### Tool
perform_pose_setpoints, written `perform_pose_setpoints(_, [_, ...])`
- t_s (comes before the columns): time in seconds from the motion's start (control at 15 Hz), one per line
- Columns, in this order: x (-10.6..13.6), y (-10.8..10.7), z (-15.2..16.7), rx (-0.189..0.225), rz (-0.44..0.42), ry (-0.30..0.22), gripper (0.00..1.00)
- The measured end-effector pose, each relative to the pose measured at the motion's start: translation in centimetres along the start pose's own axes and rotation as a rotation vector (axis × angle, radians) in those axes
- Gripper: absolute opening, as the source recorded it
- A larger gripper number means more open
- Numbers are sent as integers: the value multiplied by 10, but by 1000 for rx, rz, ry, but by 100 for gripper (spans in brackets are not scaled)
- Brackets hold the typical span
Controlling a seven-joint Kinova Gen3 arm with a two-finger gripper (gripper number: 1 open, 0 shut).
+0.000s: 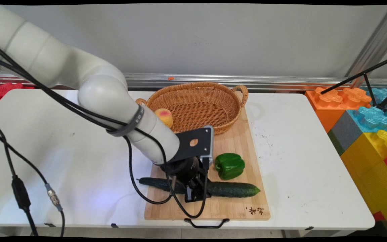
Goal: Place the picked object on the cutting board
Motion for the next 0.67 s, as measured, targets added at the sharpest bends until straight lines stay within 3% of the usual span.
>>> perform_pose_setpoints(0.47, [-3,-3,18,6,43,0,0])
perform_pose_setpoints(0.53, [-3,-3,19,6,46,1,100])
perform_pose_setpoints(0.67, [-3,-4,21,6,53,3,100])
